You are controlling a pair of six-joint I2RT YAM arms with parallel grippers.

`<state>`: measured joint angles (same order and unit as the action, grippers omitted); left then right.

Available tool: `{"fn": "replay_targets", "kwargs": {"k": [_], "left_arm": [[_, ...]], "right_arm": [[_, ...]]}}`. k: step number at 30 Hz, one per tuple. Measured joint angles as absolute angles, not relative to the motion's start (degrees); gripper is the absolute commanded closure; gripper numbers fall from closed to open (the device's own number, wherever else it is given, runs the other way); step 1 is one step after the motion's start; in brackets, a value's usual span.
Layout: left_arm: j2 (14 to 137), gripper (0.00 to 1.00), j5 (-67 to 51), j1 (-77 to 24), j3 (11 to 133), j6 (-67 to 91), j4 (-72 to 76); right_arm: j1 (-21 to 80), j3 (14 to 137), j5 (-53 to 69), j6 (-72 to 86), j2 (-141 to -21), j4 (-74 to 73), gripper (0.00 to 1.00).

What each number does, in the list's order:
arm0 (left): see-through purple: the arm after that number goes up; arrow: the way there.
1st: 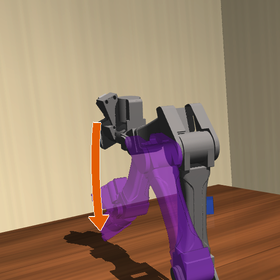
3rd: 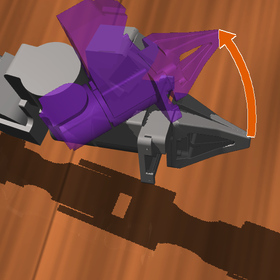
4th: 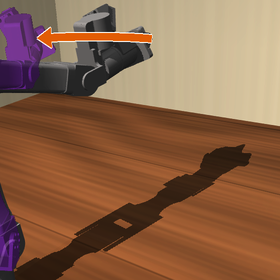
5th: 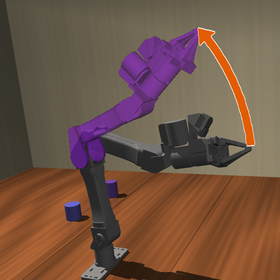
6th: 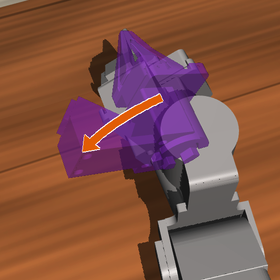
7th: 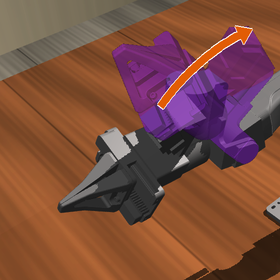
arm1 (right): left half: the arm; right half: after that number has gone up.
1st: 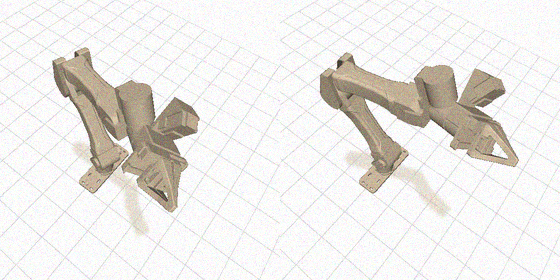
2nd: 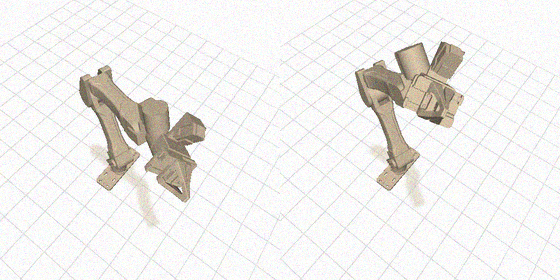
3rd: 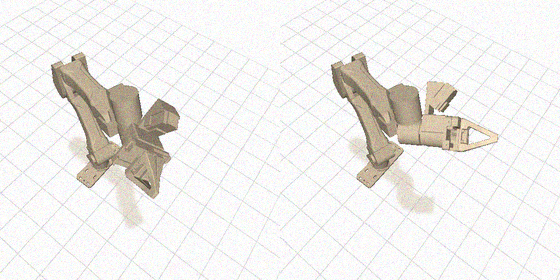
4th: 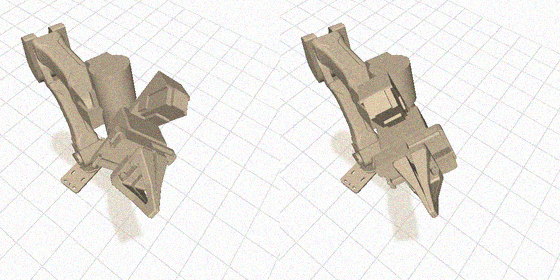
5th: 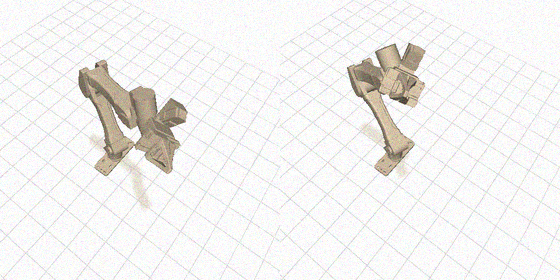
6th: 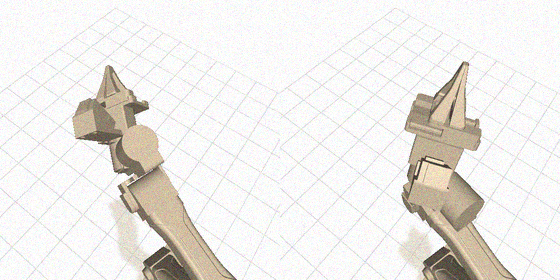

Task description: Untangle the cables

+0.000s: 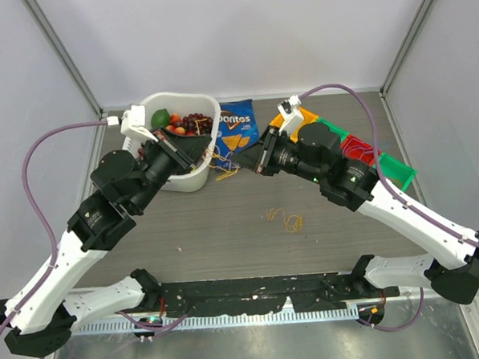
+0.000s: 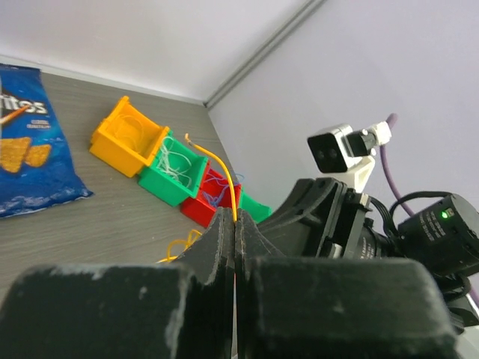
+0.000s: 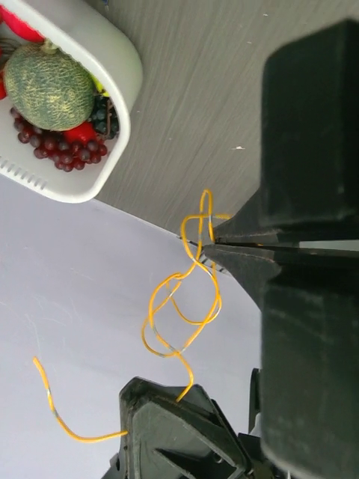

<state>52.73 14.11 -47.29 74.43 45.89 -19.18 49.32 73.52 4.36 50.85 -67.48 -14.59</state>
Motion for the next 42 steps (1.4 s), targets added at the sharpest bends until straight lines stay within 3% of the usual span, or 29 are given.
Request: {"fn": "replay_targets", "kwargs": {"k": [16,33,42], "left_arm": [[44.3,1.0,35.7,-47.3,77.8,41.5,-26.7],[42.5,1.0,47.0,-47.3,77.8,38.6,-34.1],[40.1,1.0,47.5,-47.6,79.5,38.7,-37.6]], "right_arm": [[49.3,74.9,-16.1,39.6,-53.0,-39.2,0.99],[49.3,82.8,-38.8,35.0,-51.2,-52.6,0.99],[49.4,85.0,-41.8,34.6,-49.7,-52.3,0.99]]}}
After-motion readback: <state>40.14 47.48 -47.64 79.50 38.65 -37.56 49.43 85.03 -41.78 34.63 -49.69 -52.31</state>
